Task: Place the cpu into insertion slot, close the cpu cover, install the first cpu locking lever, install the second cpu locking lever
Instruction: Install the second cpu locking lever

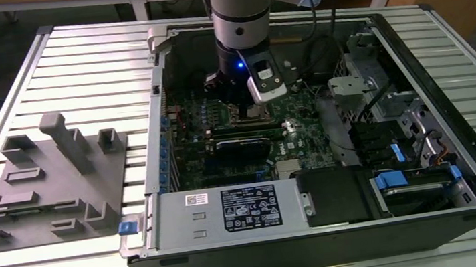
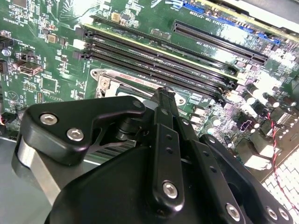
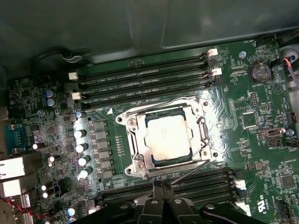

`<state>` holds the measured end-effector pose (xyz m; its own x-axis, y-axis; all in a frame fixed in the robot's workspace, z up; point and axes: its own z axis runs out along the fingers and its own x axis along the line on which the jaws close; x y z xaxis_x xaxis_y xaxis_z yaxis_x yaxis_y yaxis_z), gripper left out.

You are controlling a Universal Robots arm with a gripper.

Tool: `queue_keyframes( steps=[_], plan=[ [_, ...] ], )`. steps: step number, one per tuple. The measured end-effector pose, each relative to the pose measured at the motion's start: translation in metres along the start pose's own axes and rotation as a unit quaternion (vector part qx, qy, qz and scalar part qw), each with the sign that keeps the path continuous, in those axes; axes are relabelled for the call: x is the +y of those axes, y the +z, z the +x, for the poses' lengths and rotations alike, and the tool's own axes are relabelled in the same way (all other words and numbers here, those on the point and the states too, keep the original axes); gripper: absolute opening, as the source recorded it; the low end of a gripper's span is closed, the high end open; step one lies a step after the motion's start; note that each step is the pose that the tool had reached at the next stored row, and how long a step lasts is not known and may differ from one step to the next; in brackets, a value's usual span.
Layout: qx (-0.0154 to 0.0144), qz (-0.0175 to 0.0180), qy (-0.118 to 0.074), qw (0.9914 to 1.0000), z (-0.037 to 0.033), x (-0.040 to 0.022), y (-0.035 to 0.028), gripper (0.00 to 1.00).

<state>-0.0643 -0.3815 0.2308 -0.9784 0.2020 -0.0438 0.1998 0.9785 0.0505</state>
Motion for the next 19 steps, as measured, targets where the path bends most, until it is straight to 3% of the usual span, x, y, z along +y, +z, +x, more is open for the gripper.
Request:
queue_keyframes(
  steps=[8,19],
  plan=[
    [0.0,-0.0001,0.0,1.0,0.0003,-0.0001,0.0015,0.11],
    [0.0,0.0001,0.0,1.0,0.0048,-0.0014,0.0088,0.11]
  ],
)
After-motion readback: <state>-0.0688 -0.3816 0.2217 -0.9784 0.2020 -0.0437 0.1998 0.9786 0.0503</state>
